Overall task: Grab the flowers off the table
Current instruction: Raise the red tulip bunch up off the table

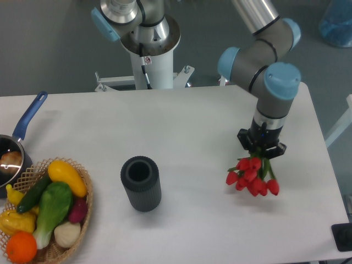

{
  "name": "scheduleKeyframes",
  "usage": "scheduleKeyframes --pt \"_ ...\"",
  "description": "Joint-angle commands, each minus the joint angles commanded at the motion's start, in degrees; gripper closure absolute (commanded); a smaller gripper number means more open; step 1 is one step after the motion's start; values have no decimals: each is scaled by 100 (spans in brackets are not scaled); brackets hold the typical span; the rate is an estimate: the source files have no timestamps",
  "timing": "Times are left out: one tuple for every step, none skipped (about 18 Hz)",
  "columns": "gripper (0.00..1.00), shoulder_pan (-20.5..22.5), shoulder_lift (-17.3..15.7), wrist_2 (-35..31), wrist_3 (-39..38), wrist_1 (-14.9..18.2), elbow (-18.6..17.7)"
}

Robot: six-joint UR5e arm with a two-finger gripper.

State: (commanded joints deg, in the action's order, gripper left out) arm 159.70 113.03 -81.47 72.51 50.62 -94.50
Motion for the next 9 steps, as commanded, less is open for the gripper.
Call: scheduleKeyframes --pt "83 9 -9 9 -9 149 114" --pt "83 0 -18 0 -9 272 220" --pt "82 -26 -44 0 -18 395 325" --pt "82 -26 -105 0 -26 527 431" --pt "82 0 -132 0 -26 720 571" --pt "82 35 -141 9 -18 1009 721" --pt "83 87 -132 9 -18 1290 870" --pt "83 88 -158 -9 -9 1475 1011" --pt "83 88 -193 9 -18 1608 1134"
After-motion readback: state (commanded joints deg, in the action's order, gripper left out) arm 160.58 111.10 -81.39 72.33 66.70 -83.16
